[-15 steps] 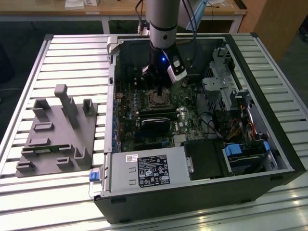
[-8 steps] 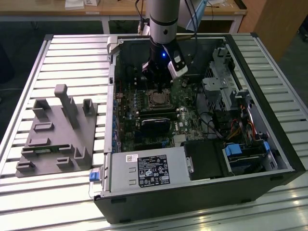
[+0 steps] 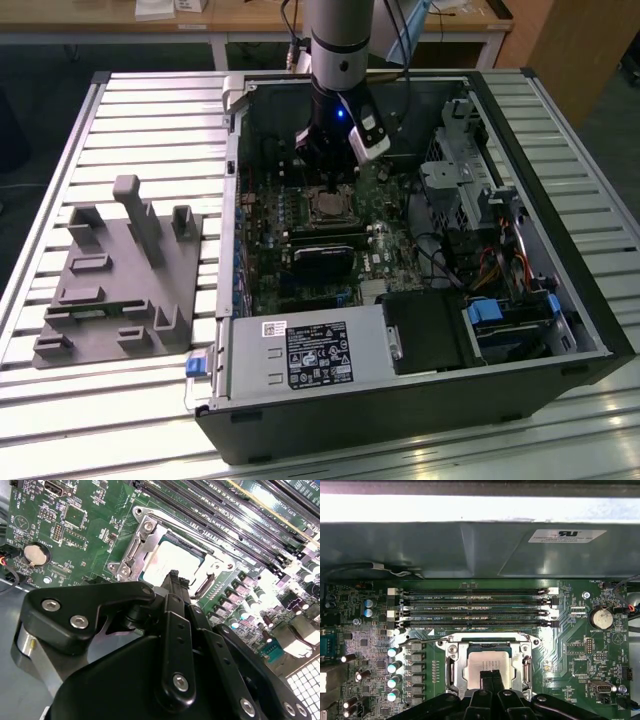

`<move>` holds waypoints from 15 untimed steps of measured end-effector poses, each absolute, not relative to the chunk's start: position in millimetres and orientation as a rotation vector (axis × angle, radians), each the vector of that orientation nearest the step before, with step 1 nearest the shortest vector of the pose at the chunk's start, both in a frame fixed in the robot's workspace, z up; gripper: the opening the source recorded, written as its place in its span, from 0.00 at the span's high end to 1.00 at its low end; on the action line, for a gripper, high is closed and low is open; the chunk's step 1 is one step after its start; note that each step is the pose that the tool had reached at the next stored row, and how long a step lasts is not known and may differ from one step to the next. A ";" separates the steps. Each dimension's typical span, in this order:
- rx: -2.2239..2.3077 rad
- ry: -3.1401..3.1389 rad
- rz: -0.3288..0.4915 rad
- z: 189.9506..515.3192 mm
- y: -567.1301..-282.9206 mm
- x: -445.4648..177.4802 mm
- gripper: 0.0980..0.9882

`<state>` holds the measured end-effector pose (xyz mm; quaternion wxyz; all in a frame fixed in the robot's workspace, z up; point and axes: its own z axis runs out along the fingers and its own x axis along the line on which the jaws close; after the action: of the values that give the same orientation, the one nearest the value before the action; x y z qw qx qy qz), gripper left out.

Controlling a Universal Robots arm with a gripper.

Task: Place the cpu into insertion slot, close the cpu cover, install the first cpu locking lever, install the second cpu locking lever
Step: 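Install the first cpu locking lever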

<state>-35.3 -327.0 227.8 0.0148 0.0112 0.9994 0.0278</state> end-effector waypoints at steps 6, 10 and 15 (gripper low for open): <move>0.035 3.111 0.086 229.0 -327.1 -35.4 0.99; 0.035 3.111 0.086 235.1 -327.0 -35.4 0.99; 0.035 3.111 0.086 246.8 -327.1 -35.4 0.99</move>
<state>-35.4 -327.1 246.8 0.0148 0.0112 0.9994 0.0278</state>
